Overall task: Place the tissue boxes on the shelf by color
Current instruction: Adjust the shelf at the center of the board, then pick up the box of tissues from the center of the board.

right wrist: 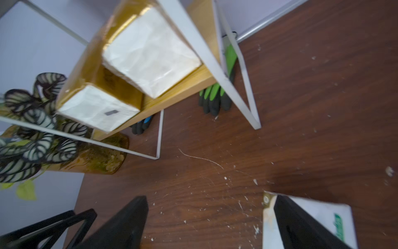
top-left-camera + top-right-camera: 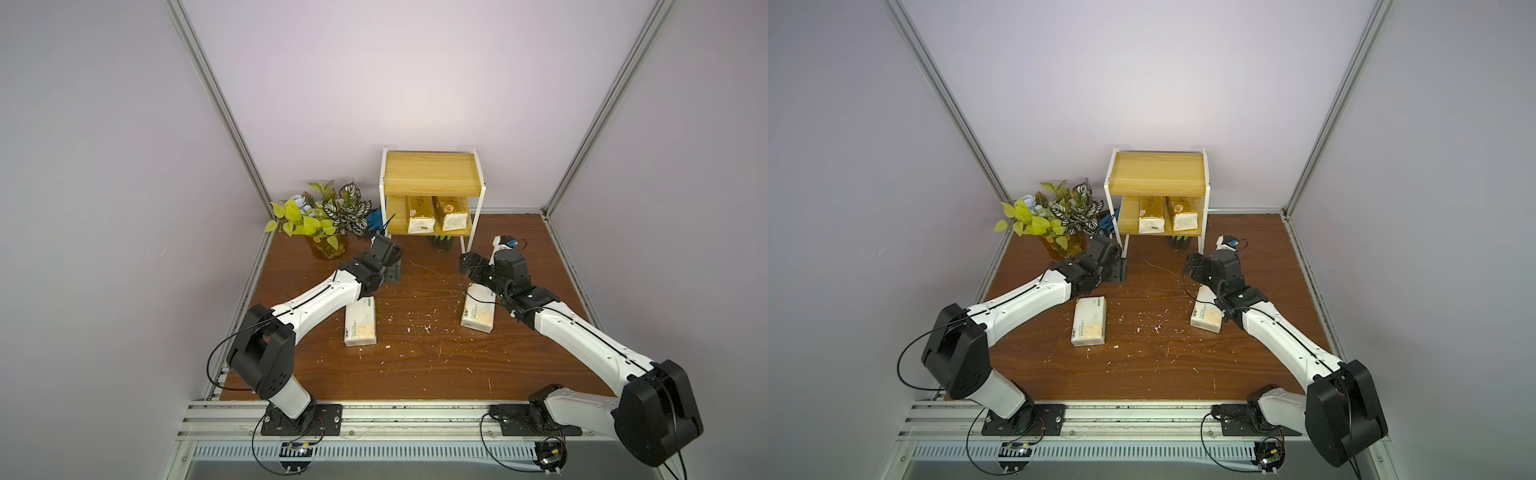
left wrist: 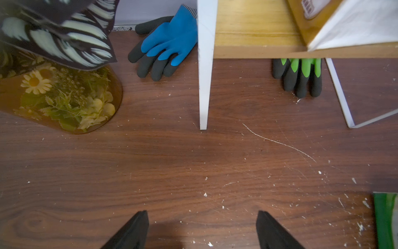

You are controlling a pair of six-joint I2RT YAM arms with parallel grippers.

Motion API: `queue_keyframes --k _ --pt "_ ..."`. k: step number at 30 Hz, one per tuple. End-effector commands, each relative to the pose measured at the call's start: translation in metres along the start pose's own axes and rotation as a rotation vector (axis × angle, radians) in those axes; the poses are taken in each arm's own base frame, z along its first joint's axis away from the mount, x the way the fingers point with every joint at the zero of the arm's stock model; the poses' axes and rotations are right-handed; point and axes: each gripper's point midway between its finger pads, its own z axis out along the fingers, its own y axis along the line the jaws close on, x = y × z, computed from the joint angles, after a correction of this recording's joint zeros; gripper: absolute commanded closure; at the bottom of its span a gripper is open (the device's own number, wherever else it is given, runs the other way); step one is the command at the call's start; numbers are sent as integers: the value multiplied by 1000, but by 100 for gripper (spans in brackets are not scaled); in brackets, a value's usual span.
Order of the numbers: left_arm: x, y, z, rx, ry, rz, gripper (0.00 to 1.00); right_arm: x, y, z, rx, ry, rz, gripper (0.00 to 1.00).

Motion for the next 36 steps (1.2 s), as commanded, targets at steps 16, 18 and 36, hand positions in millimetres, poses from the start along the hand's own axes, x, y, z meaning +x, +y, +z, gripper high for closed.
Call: queue_keyframes --k 16,18,36 --pt "-41 -22 -1 58 14 94 0 79 -68 -15 285 322 -8 1" --pt "-40 -21 -1 52 12 91 0 77 -67 -20 286 328 -22 1" --pt "-20 -18 16 48 12 64 1 111 -85 -21 244 381 -40 1"
